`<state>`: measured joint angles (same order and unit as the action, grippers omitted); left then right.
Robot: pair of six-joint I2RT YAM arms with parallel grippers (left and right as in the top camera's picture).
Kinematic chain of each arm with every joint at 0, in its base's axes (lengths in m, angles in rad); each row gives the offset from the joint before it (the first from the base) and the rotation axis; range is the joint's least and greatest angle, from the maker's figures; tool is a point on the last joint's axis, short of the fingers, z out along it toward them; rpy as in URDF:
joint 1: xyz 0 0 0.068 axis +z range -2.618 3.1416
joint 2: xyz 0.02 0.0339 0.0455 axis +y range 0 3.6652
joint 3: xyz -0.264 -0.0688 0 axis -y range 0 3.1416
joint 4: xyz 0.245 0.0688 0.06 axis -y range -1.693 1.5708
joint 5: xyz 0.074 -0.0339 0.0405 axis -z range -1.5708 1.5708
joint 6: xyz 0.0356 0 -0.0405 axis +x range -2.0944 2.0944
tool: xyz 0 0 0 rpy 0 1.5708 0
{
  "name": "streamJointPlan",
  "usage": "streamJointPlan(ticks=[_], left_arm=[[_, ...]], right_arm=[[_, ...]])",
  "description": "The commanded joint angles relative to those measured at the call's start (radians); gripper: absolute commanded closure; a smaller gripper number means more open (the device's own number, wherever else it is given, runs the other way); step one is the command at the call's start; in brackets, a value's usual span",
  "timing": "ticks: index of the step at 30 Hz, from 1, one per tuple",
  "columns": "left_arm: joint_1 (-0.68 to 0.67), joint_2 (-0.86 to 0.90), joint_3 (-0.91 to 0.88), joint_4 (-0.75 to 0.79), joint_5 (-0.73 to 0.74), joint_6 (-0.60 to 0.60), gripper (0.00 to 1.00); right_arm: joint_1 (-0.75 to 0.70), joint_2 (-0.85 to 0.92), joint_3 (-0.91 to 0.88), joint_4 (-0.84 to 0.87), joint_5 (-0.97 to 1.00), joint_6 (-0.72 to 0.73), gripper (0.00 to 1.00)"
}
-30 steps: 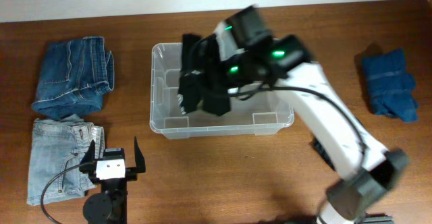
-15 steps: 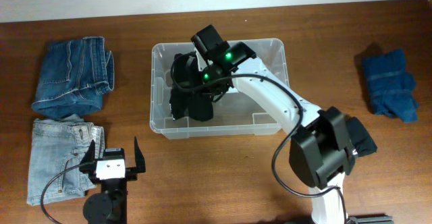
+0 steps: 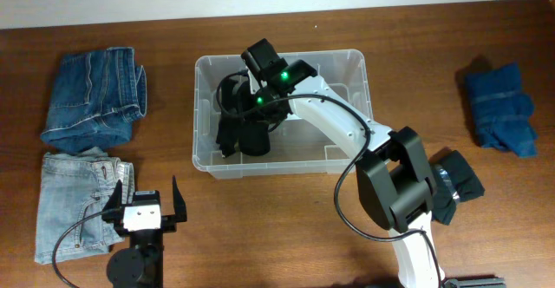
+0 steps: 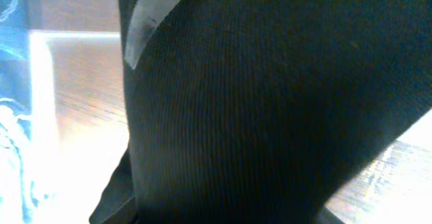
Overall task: Pack container
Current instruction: 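Carry the black garment into the clear box and release it, then press the black garment flat in the box, withdraw right gripper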
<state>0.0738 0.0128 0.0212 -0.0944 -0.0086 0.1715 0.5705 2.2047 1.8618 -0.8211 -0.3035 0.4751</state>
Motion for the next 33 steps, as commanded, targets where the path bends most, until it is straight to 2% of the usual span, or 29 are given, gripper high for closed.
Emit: streamJointPlan(ticks=[1, 10, 13, 18, 23, 24, 26, 28, 33], left_arm=[[-0.006, -0.007, -0.006, 0.0, -0.006, 0.002, 0.0], [-0.006, -0.007, -0.006, 0.0, -0.006, 0.002, 0.0], [-0.006, -0.007, -0.006, -0.001, -0.006, 0.002, 0.0], [-0.006, -0.007, -0.006, 0.0, -0.006, 0.002, 0.0], [-0.006, -0.007, -0.006, 0.0, -0.006, 0.002, 0.0], [-0.006, -0.007, -0.006, 0.0, -0.006, 0.002, 0.0], [-0.006, -0.007, -0.006, 0.0, -0.006, 0.002, 0.0], [-0.006, -0.007, -0.006, 0.0, -0.006, 0.002, 0.0], [-0.006, -0.007, -0.006, -0.001, -0.006, 0.002, 0.0]], right_arm=[[0.008, 0.009, 0.006, 0.013, -0.006, 0.005, 0.58], [0.019, 0.01, 0.006, 0.025, -0.005, 0.005, 0.37], [0.011, 0.008, 0.013, 0.019, 0.002, -0.006, 0.19], [-0.031, 0.006, 0.101, -0.116, 0.032, -0.109, 0.09], [-0.079, 0.006, 0.167, -0.271, 0.28, -0.117, 0.06], [-0.087, 0.008, 0.167, -0.286, 0.288, -0.132, 0.08], [-0.095, 0.01, 0.158, -0.303, 0.301, -0.131, 0.23], [-0.1, 0.011, 0.135, -0.305, 0.317, -0.13, 0.53], [-0.099, 0.025, 0.111, -0.302, 0.323, -0.129, 0.76]])
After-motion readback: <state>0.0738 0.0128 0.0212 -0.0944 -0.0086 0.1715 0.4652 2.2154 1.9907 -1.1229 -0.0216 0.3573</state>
